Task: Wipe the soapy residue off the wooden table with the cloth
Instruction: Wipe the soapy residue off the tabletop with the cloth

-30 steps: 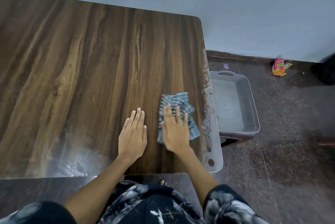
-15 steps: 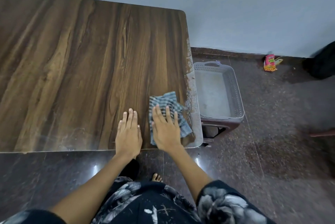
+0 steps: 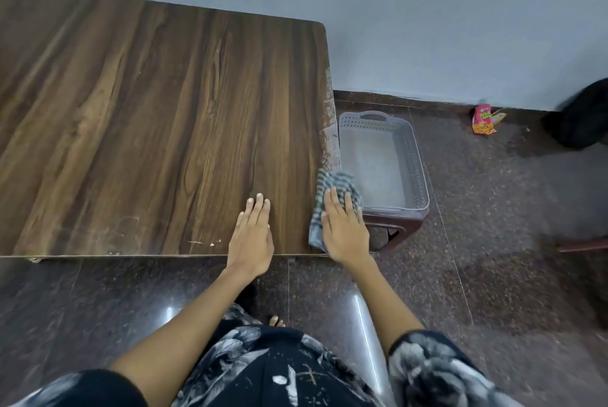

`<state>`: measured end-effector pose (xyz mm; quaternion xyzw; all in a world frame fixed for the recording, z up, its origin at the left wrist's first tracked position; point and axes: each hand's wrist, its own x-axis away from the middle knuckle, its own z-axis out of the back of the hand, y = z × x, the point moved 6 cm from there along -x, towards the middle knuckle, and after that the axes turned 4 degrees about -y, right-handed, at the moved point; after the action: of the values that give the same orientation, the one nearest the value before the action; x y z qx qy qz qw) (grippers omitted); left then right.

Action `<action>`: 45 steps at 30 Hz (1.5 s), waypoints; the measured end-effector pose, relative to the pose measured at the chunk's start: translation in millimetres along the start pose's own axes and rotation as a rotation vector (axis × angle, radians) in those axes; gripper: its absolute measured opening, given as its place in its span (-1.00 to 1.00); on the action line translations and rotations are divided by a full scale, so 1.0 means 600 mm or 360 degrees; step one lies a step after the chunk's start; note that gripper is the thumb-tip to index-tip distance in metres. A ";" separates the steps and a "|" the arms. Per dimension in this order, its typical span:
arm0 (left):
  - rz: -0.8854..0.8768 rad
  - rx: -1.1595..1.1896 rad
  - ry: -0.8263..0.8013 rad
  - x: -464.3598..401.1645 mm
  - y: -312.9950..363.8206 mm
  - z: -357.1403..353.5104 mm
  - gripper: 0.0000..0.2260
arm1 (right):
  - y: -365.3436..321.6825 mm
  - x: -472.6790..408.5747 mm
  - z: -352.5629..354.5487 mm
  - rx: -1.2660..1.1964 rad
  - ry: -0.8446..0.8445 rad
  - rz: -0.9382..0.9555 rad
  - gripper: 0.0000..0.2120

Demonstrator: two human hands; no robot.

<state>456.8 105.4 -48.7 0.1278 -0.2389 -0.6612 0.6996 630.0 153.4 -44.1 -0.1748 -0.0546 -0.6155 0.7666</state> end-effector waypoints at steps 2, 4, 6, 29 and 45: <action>0.0010 0.0023 0.0009 -0.004 0.005 -0.002 -0.56 | -0.017 -0.028 0.004 0.0076 -0.0004 0.0012 -0.50; 0.0021 0.0033 0.0026 -0.012 0.007 -0.001 -0.56 | -0.046 -0.019 -0.003 0.0157 0.0018 0.0172 -0.49; 0.0010 0.0015 0.0045 -0.031 0.011 0.000 -0.56 | -0.065 0.021 -0.017 0.0191 0.0029 0.0394 -0.48; -0.0193 -0.0174 0.0006 -0.315 0.001 0.068 -0.55 | -0.074 -0.187 0.054 0.0155 0.0181 0.0323 -0.50; -0.0034 -0.0210 0.0120 -0.498 -0.004 0.102 -0.54 | -0.018 -0.423 0.124 0.0132 0.0278 0.0019 -0.47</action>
<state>420.6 408.1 -46.9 0.1086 -0.1669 -0.6777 0.7078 569.7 411.1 -48.1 -0.0889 -0.0118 -0.6211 0.7786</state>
